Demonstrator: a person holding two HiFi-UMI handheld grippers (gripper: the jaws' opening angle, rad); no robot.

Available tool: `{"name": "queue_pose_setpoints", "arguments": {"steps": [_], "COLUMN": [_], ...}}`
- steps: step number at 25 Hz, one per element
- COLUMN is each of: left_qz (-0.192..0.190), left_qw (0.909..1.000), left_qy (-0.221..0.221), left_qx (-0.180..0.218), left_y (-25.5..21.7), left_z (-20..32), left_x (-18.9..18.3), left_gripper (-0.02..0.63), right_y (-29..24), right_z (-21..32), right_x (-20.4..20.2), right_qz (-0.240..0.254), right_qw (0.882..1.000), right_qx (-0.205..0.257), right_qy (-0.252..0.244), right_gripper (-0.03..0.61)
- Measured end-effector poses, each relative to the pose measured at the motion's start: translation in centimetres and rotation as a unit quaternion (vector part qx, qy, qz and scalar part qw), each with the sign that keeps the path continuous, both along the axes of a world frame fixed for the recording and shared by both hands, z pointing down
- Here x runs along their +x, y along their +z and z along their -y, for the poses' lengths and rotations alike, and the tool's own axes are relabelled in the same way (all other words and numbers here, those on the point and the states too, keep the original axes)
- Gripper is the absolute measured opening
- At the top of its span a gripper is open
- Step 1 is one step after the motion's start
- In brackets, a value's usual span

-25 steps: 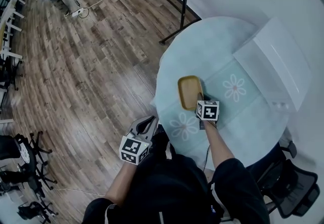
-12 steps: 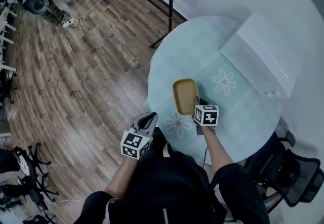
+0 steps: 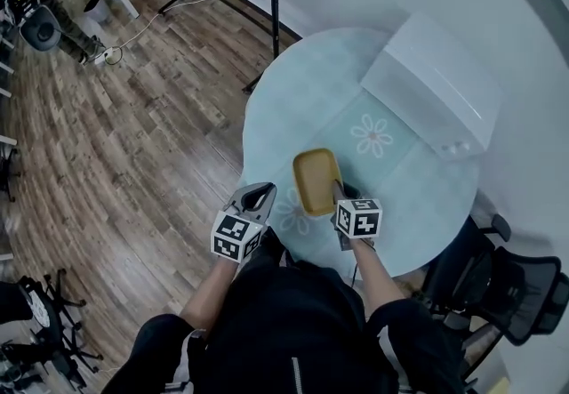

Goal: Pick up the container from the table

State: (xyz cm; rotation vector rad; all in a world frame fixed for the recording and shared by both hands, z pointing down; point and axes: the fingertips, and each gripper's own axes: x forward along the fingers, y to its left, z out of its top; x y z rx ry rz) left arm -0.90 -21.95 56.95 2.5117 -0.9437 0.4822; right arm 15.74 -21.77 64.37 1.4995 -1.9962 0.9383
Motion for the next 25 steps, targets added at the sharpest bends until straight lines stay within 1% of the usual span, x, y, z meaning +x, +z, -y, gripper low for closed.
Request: {"name": "queue_pose_setpoints", "arguments": {"steps": [4, 10, 25], "left_qz": [0.000, 0.002, 0.002], "left_qw": [0.9999, 0.9997, 0.9993], "left_qy": [0.009, 0.022, 0.028], "left_qx": [0.006, 0.011, 0.025], "left_y": [-0.4, -0.8, -1.8], "left_z": [0.1, 0.1, 0.3], "left_x": [1.0, 1.4, 1.5], "left_gripper": [0.026, 0.026, 0.026], "right_y": [-0.6, -1.1, -2.2], "right_z": [-1.5, -2.7, -3.0], "right_x": [0.9, 1.2, 0.9], "right_qz": [-0.005, -0.009, -0.016], "right_qw": [1.000, 1.000, 1.000], "right_qx": [0.006, 0.011, 0.024], "right_qy": [0.006, 0.009, 0.001], "right_gripper": [0.026, 0.026, 0.026]}}
